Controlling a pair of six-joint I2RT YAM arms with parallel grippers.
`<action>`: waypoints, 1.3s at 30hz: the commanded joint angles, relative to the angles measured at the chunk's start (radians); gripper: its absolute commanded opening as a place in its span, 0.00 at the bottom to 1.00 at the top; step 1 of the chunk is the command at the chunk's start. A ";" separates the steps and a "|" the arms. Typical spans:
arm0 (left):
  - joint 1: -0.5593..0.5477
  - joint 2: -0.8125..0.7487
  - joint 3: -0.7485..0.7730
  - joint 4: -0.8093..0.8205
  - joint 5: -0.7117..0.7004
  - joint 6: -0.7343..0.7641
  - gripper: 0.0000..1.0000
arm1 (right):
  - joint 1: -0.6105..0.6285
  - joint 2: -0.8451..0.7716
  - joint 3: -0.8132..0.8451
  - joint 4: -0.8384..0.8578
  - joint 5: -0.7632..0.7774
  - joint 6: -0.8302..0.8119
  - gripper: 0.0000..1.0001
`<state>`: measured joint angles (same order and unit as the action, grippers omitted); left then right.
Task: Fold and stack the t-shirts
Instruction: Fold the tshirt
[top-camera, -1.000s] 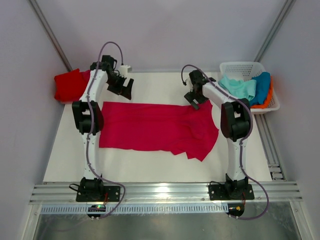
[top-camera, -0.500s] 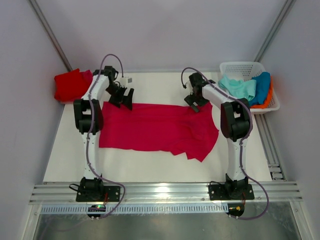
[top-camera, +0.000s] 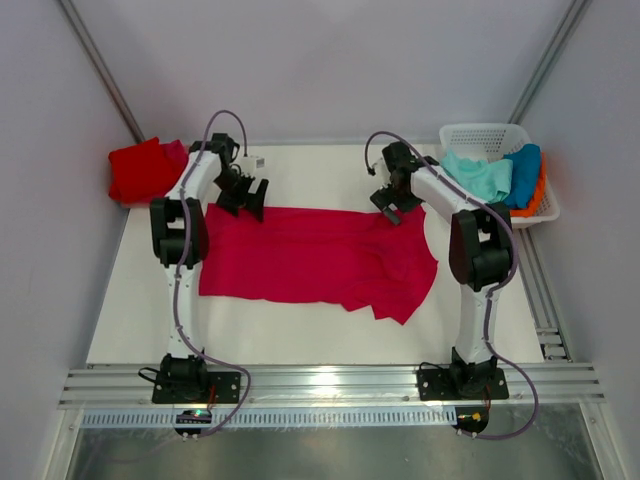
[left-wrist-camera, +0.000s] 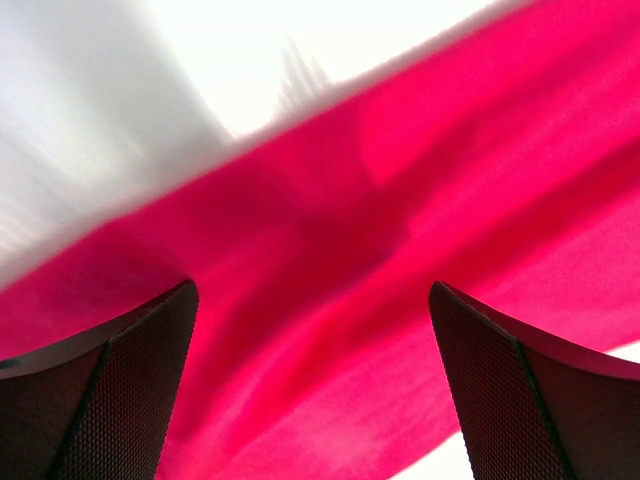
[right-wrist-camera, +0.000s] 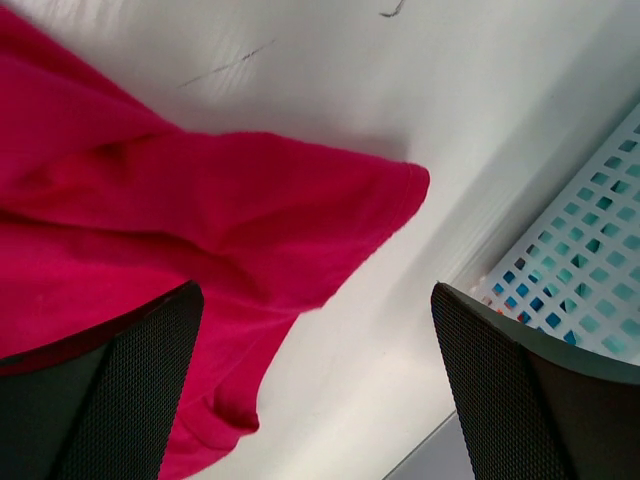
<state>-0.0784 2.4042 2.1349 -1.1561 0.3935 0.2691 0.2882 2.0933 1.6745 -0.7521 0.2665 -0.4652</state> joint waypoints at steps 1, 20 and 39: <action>-0.001 0.048 0.075 0.024 -0.053 0.012 0.99 | 0.005 -0.130 -0.016 -0.079 -0.053 -0.003 0.99; 0.003 0.107 0.155 0.073 -0.150 -0.025 0.99 | 0.005 -0.147 -0.335 0.023 -0.053 0.017 0.99; 0.106 0.113 0.180 0.113 -0.272 -0.087 0.99 | 0.005 -0.308 -0.573 0.045 -0.001 0.011 0.99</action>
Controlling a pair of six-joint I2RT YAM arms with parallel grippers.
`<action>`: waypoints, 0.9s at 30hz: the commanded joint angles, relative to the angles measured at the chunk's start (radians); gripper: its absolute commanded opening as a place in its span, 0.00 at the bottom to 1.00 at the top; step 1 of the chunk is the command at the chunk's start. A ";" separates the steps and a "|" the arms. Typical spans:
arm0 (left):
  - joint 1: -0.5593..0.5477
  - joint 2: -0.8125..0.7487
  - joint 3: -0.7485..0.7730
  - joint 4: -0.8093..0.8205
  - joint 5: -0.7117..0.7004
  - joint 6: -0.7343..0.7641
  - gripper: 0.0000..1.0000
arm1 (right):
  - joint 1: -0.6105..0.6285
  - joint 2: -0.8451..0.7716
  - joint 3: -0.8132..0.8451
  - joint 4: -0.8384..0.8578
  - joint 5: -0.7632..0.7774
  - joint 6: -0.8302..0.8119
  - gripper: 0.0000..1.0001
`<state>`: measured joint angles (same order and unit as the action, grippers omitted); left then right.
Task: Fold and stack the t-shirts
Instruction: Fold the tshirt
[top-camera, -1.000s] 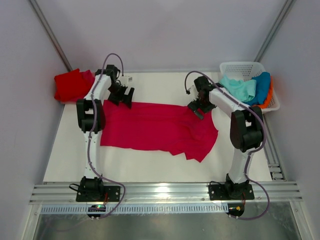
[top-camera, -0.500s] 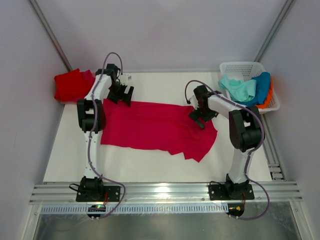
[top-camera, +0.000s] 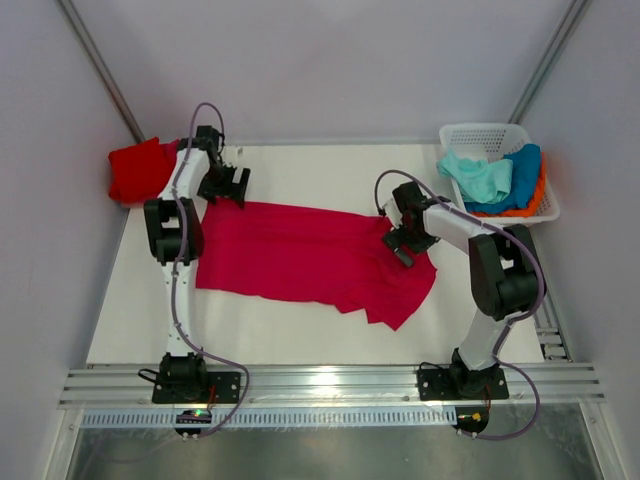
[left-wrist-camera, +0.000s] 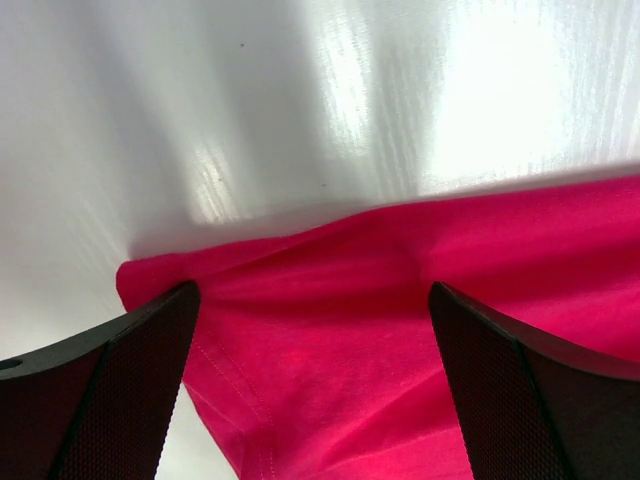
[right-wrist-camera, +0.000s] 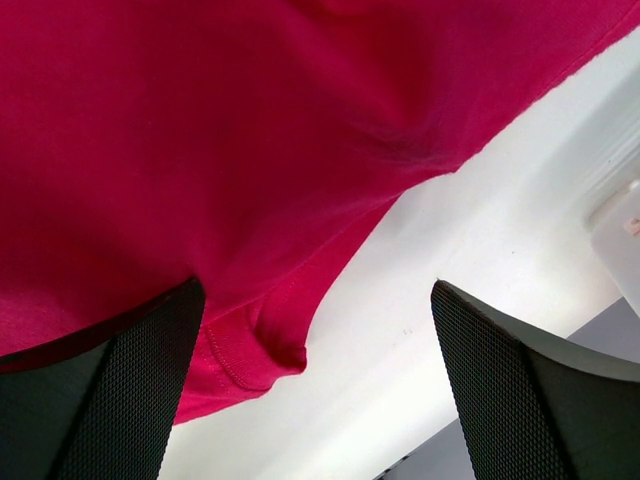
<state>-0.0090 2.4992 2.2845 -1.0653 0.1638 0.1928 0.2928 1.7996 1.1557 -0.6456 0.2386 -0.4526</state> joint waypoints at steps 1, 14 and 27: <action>0.038 0.018 0.027 0.022 -0.043 -0.010 0.99 | 0.000 -0.019 -0.066 -0.062 0.027 -0.004 0.99; 0.037 0.010 0.058 0.027 -0.050 0.003 0.99 | -0.001 0.105 0.241 -0.114 -0.010 0.012 0.99; 0.035 0.004 0.033 0.031 -0.083 0.007 0.99 | 0.028 0.159 0.284 -0.109 -0.052 0.038 0.99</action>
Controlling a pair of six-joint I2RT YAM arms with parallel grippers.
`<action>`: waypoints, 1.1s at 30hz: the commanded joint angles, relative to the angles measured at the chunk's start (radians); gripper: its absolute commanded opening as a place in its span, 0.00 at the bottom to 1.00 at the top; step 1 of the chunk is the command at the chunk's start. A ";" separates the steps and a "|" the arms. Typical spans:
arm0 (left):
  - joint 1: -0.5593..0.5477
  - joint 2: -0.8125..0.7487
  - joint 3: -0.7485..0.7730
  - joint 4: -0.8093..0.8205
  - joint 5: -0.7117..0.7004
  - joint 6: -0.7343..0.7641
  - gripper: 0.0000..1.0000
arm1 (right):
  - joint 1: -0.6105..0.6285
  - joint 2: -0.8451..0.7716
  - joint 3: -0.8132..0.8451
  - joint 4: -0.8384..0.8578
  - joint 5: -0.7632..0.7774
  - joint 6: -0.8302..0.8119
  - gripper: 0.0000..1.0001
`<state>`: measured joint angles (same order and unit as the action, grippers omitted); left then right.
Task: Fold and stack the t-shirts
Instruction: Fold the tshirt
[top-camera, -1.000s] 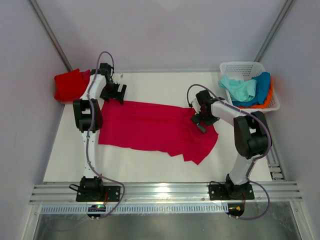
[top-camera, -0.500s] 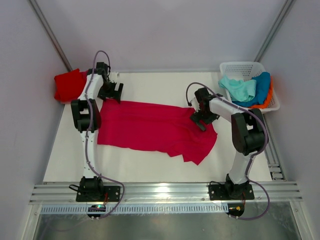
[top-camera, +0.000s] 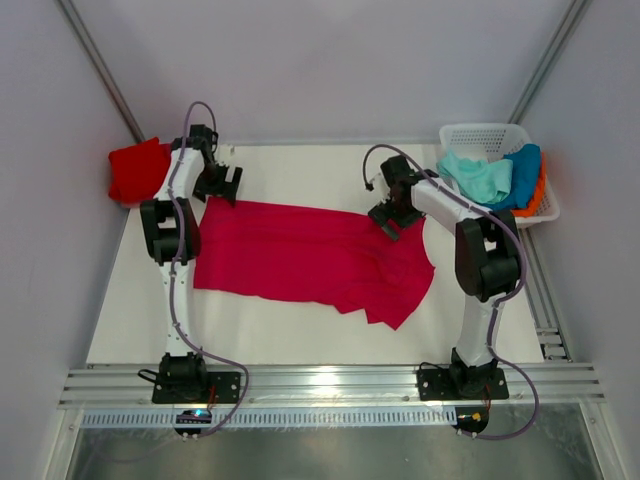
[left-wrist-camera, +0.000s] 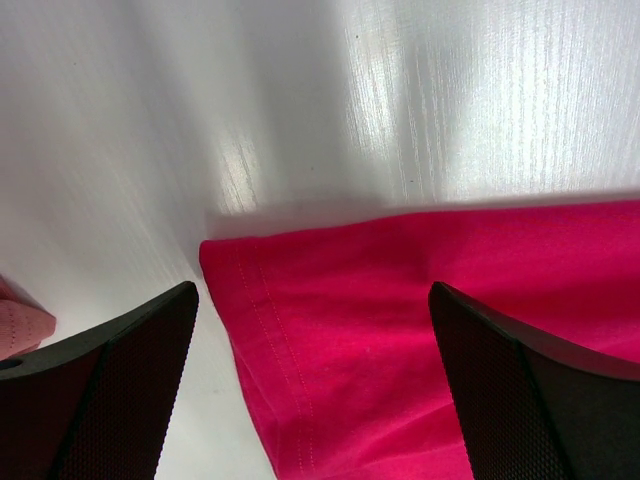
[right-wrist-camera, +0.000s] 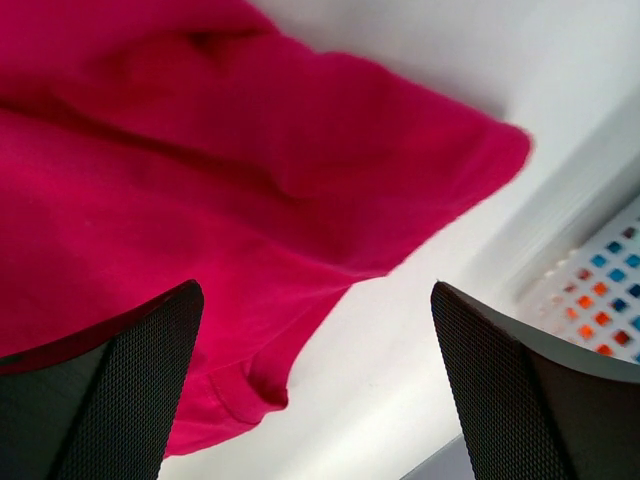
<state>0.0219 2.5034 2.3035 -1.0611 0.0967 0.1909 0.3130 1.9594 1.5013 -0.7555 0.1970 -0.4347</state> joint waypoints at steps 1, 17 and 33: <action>0.004 0.002 0.013 0.026 -0.017 0.007 0.99 | 0.008 -0.010 -0.082 0.007 -0.007 0.021 0.99; 0.003 0.006 0.005 0.020 -0.018 0.004 0.99 | -0.008 -0.197 -0.345 0.035 0.051 -0.033 0.99; -0.178 -0.095 0.060 -0.014 0.061 0.105 0.99 | -0.003 0.032 0.083 -0.001 0.019 0.008 0.99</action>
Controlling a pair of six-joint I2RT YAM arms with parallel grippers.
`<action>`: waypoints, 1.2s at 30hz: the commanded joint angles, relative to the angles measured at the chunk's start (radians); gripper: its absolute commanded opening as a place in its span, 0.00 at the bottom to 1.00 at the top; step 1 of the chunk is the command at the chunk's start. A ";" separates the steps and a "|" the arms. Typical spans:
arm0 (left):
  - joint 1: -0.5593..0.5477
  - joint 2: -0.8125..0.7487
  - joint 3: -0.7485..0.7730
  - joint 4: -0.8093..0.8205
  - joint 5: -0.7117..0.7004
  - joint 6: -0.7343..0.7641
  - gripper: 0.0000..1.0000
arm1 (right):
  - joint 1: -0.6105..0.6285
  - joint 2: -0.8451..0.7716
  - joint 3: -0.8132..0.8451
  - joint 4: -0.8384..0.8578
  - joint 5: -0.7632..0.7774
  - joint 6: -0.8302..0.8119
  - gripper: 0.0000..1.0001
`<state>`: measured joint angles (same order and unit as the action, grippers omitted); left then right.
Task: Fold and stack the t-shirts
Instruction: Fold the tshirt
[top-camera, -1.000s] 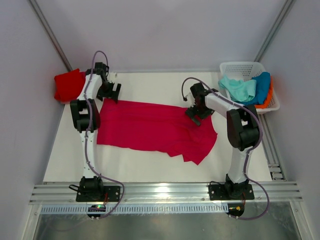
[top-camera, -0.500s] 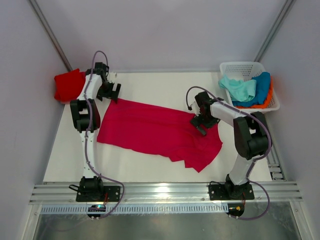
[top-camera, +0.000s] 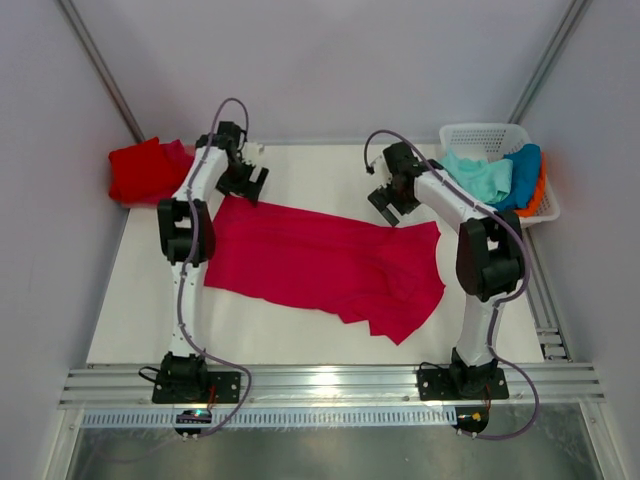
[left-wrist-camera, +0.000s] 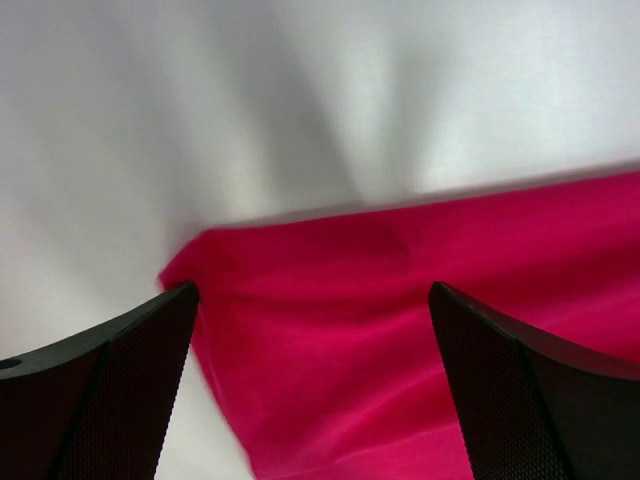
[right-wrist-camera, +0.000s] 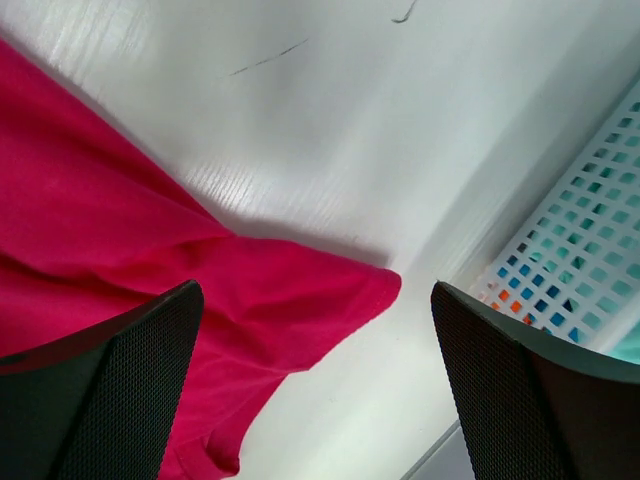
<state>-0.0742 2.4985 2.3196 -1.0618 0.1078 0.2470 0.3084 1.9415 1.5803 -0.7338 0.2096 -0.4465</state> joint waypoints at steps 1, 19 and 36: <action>-0.108 -0.092 0.046 -0.015 0.058 0.046 0.99 | 0.001 0.060 -0.008 -0.009 0.011 0.020 0.99; -0.268 0.009 0.050 0.060 0.136 -0.044 0.99 | -0.009 0.102 -0.059 0.071 0.106 0.020 0.99; -0.303 0.051 -0.049 0.175 -0.138 -0.012 0.99 | -0.046 0.005 -0.031 0.099 0.201 -0.067 0.99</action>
<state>-0.3634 2.5381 2.3173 -0.9436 0.0906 0.2115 0.2779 2.0224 1.5612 -0.6731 0.3523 -0.4885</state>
